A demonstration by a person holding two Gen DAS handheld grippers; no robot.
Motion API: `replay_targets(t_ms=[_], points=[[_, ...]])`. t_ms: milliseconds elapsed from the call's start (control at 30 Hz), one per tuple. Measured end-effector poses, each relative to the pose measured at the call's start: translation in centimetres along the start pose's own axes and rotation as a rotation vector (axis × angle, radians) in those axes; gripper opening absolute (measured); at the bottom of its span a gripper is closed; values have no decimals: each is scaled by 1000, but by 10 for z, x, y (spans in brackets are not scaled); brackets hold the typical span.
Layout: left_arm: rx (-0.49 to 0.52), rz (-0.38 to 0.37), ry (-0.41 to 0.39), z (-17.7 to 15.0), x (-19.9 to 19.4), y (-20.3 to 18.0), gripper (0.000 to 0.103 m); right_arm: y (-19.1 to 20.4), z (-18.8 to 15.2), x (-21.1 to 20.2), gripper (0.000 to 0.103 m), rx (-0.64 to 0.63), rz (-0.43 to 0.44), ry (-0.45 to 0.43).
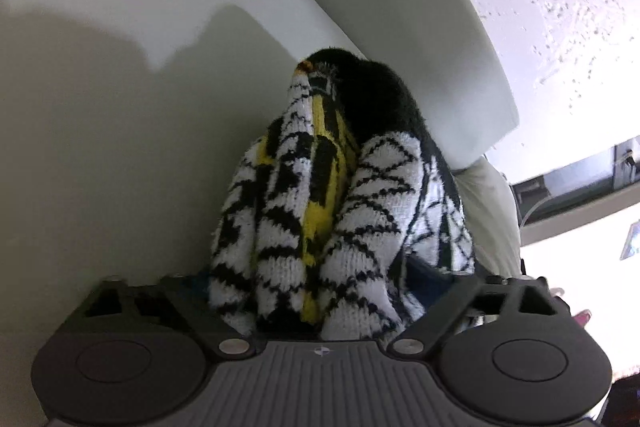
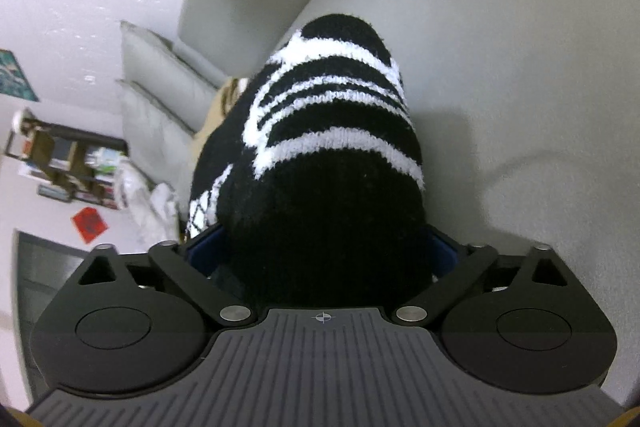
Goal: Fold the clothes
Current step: 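Grasp the folded sweater with both grippers and lift it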
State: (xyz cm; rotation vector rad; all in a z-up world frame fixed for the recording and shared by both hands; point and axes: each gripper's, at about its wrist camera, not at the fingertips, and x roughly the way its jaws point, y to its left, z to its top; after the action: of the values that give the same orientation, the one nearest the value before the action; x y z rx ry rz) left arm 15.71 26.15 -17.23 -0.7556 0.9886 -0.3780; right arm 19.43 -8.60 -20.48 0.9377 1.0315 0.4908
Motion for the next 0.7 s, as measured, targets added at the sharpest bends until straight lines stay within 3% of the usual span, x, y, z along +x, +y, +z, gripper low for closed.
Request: replay_targets(t_ms=[33, 100, 167, 333, 500, 700], points=[[26, 16, -14, -2, -7, -9, 63, 8, 0, -3, 83, -14, -28, -3], [69, 35, -32, -6, -19, -28, 60, 31, -4, -13, 77, -74, -75, -23], [94, 8, -44, -14, -33, -51, 60, 52, -7, -31, 76, -127, -101, -43], [202, -78, -18, -40, -57, -133, 60, 83, -17, -121, 76, -117, -72, -111], [299, -185, 150, -77, -48, -222, 60, 81, -52, -246, 76, -24, -121, -223], [372, -318, 365, -137, -6, -303, 60, 64, -111, -387, 76, 61, -217, -396]])
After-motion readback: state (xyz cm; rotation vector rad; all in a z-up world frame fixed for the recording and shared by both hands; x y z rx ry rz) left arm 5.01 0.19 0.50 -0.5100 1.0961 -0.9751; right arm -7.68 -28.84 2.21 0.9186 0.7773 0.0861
